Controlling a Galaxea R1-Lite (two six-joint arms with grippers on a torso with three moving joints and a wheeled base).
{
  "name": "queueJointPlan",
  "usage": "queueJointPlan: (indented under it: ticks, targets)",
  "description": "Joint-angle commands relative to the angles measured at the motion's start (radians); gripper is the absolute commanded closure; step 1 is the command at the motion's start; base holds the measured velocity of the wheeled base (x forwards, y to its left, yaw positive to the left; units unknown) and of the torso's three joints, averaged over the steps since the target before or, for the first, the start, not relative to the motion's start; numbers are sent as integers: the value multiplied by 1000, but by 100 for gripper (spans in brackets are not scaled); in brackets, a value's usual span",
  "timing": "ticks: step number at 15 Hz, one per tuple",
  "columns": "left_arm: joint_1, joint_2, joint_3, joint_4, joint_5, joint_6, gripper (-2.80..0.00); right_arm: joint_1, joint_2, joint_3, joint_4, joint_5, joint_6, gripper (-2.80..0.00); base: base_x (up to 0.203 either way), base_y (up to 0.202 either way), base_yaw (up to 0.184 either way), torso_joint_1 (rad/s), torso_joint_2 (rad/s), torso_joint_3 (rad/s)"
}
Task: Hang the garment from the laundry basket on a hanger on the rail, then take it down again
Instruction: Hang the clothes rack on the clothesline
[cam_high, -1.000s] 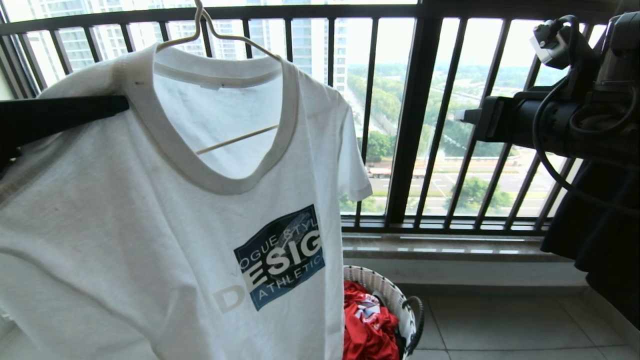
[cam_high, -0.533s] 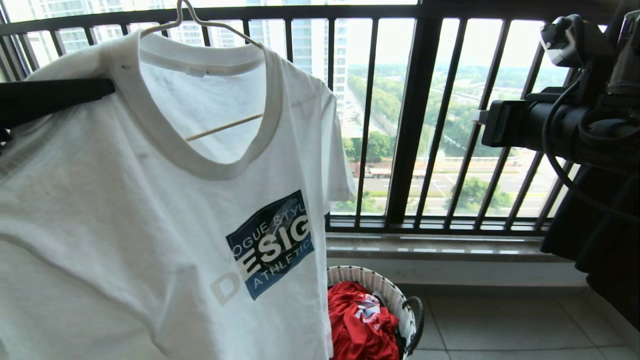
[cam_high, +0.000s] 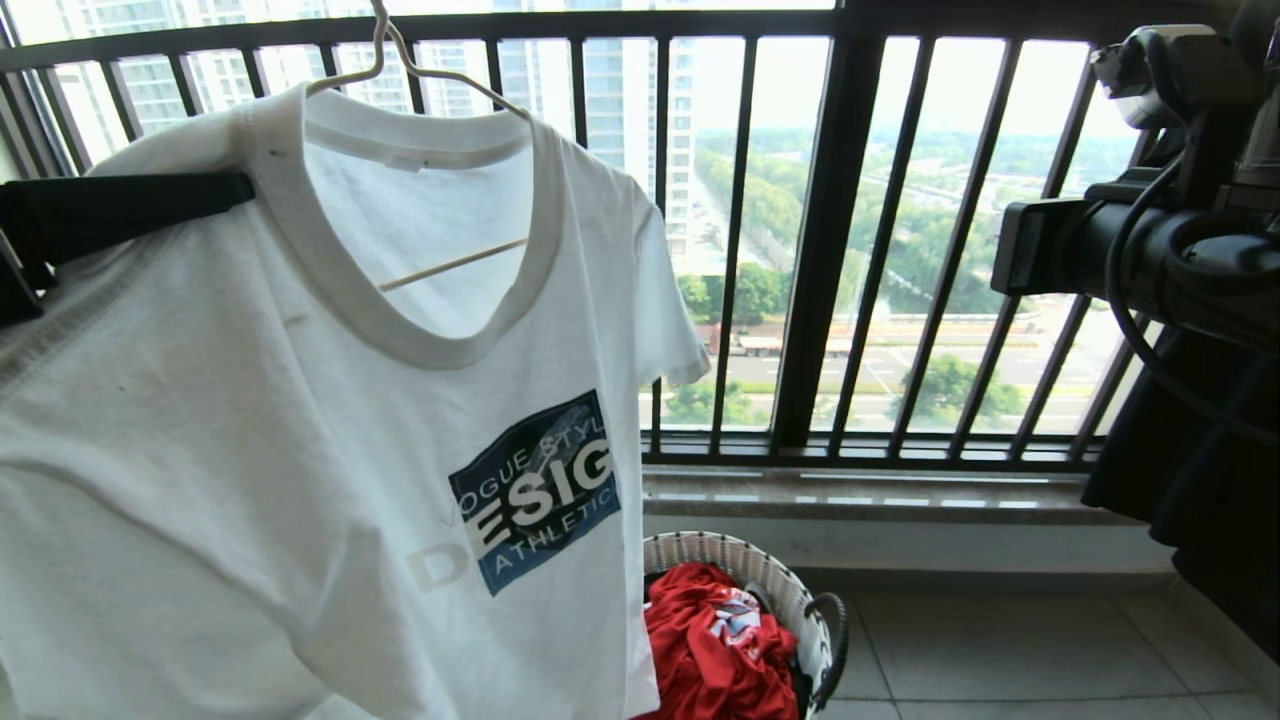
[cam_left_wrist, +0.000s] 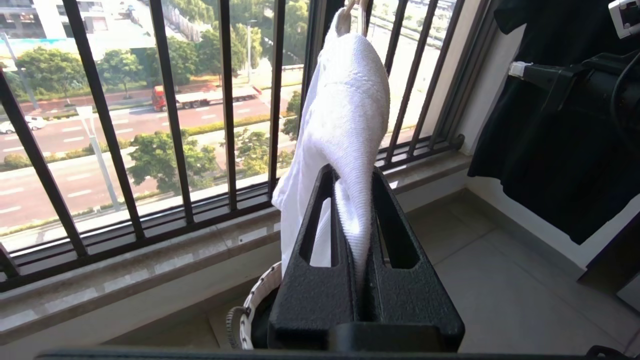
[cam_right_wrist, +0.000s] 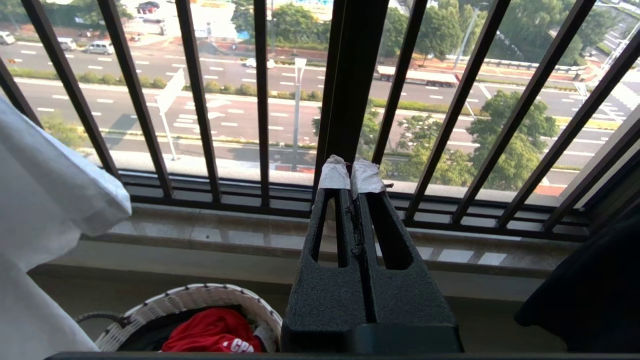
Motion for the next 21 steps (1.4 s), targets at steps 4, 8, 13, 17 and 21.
queueJointPlan:
  ticks: [4, 8, 13, 17, 21]
  targets:
    - [0, 11, 0, -2, -1, -1, 0, 6, -13, 7, -5, -3, -3, 0, 0, 0, 0, 0, 0, 0]
    - [0, 9, 0, -1, -1, -1, 0, 6, -38, 11, -5, -3, -7, 0, 0, 0, 0, 0, 0, 0]
    - [-1, -12, -5, 7, -7, -6, 0, 8, -71, 30, -2, -3, -38, 0, 0, 0, 0, 29, -196, -255]
    - [-6, -25, -11, 32, -52, -9, 0, 9, -96, 28, 0, -2, -40, 0, 0, 0, 0, 93, -527, -324]
    - [-9, -29, -71, 181, -143, -10, 0, 9, -102, 28, 0, -3, -40, 0, 0, 0, 0, 139, -454, -322]
